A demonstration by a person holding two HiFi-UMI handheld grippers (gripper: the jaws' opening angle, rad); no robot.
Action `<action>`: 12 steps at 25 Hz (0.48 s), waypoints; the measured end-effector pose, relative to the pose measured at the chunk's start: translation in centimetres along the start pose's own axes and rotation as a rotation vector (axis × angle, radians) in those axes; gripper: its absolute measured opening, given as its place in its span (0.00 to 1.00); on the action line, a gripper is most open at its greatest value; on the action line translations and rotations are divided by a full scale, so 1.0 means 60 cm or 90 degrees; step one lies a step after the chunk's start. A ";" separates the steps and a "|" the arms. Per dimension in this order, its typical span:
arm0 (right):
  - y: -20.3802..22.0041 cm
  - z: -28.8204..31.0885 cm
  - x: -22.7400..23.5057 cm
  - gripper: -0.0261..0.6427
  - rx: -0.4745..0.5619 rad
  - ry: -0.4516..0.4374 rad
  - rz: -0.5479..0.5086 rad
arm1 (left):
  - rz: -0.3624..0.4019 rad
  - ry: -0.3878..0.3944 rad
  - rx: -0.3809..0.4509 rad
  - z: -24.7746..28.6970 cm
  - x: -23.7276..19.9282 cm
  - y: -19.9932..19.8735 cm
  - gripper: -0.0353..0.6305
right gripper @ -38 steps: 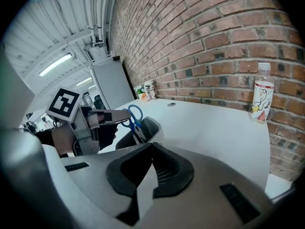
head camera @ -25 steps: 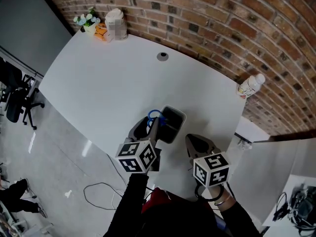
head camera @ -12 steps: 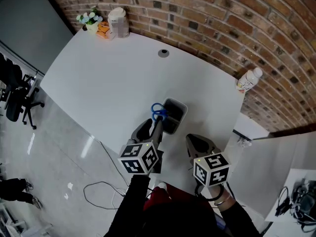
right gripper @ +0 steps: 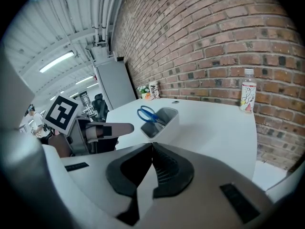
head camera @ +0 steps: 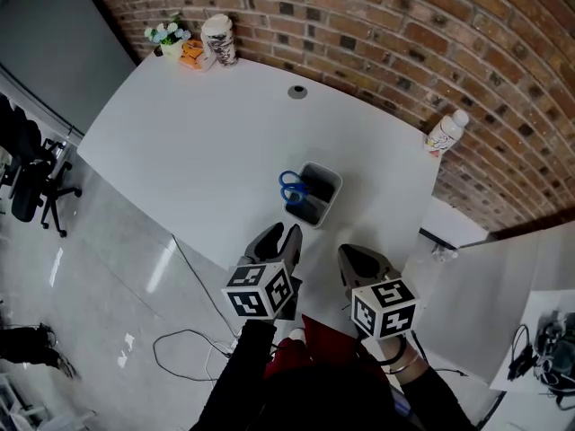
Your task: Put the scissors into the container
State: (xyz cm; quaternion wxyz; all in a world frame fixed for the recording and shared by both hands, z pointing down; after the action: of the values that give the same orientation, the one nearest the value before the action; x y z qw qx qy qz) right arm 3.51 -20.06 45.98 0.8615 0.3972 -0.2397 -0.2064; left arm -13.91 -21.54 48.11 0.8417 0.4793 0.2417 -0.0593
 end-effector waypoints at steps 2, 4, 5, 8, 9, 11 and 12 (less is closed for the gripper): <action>0.007 -0.009 -0.009 0.05 0.002 0.000 0.001 | 0.004 0.002 -0.005 -0.012 0.004 0.008 0.26; 0.015 -0.017 -0.018 0.05 0.005 -0.001 0.002 | 0.006 0.003 -0.008 -0.026 0.008 0.017 0.24; 0.019 -0.022 -0.023 0.05 0.006 -0.002 0.002 | 0.008 0.003 -0.009 -0.033 0.009 0.020 0.23; 0.030 -0.035 -0.042 0.05 0.013 -0.001 0.003 | 0.010 0.009 -0.010 -0.059 0.012 0.030 0.18; 0.034 -0.040 -0.048 0.05 0.015 0.000 0.004 | 0.012 0.013 -0.011 -0.067 0.013 0.034 0.17; 0.043 -0.050 -0.060 0.05 0.021 0.002 0.006 | 0.020 0.019 -0.013 -0.084 0.016 0.041 0.15; 0.048 -0.056 -0.066 0.05 0.023 0.002 0.007 | 0.026 0.022 -0.014 -0.092 0.018 0.043 0.14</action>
State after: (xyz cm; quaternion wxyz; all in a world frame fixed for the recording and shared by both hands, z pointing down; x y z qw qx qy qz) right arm 2.72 -14.23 45.33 0.8556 0.4120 -0.2439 -0.1967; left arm -14.05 -15.38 47.29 0.8435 0.4760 0.2469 -0.0314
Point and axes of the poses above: the fingertips, and each gripper's own axes: z forward along the fingers, x to its right, y out of its underside, the point moved 7 cm from there along -z, backward along the fingers
